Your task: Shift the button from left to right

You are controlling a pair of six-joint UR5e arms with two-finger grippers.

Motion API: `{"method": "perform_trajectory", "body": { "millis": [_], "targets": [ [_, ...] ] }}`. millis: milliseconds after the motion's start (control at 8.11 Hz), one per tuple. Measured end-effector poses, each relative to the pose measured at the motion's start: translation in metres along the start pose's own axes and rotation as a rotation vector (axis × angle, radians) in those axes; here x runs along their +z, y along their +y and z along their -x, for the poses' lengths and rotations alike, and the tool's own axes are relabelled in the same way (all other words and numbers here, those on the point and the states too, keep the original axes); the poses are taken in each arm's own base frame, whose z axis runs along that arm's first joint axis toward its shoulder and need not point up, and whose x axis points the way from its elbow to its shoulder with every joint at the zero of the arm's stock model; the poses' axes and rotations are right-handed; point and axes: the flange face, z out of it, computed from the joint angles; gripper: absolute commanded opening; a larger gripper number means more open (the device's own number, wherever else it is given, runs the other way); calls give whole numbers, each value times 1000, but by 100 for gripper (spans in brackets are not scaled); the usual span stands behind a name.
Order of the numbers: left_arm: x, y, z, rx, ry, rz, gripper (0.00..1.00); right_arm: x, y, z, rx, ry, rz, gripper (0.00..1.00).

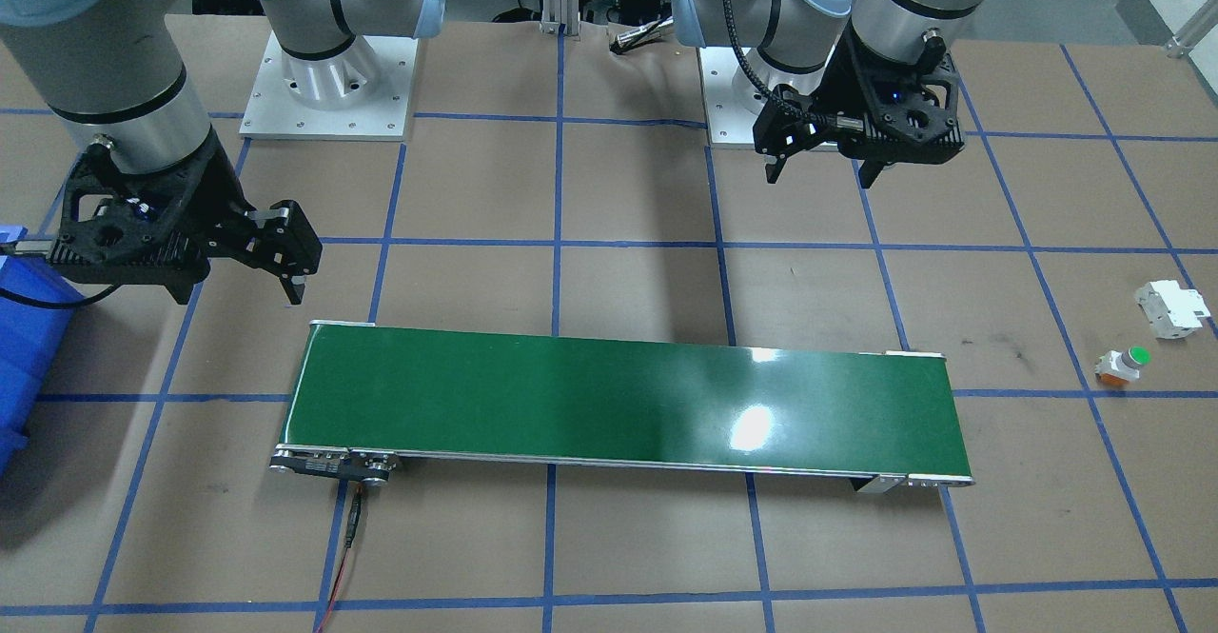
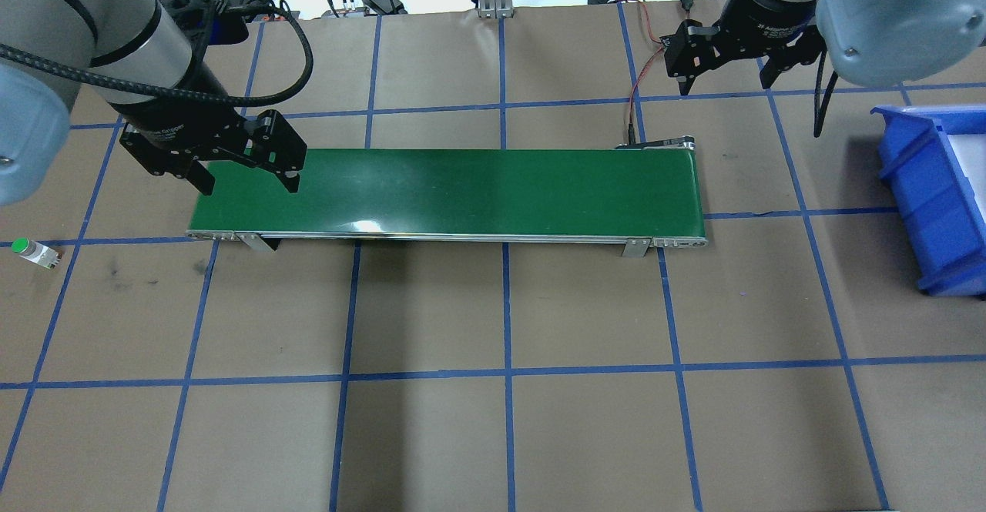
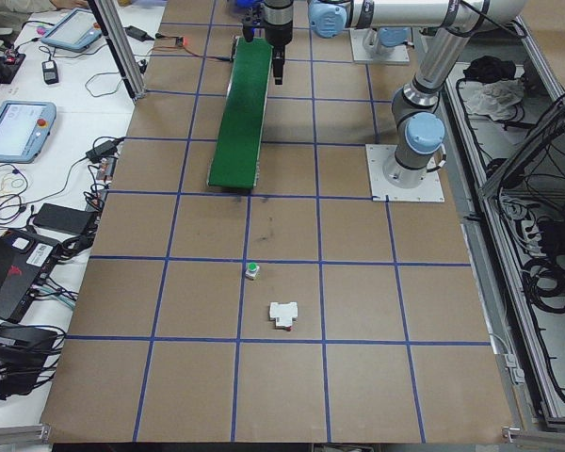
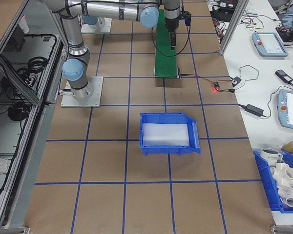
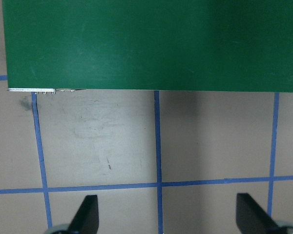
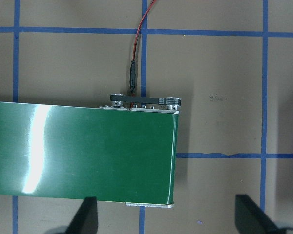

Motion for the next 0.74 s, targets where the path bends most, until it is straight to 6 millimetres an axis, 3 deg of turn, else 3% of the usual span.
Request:
{"method": "perform_trajectory", "body": {
  "millis": [370, 493, 616, 740],
  "targets": [
    [-5, 0, 3, 8, 2, -11, 100, -12, 7, 4, -6, -7, -12, 100],
    [-6, -2, 13, 36, 1, -14, 100, -14, 8, 5, -6, -8, -14, 100],
    [-6, -8, 40, 49, 0, -13, 100, -14, 8, 5, -7, -8, -14, 100],
    [-4, -15, 86, 44, 2, -8, 100, -14, 8, 5, -7, -7, -14, 100]
  ]
}}
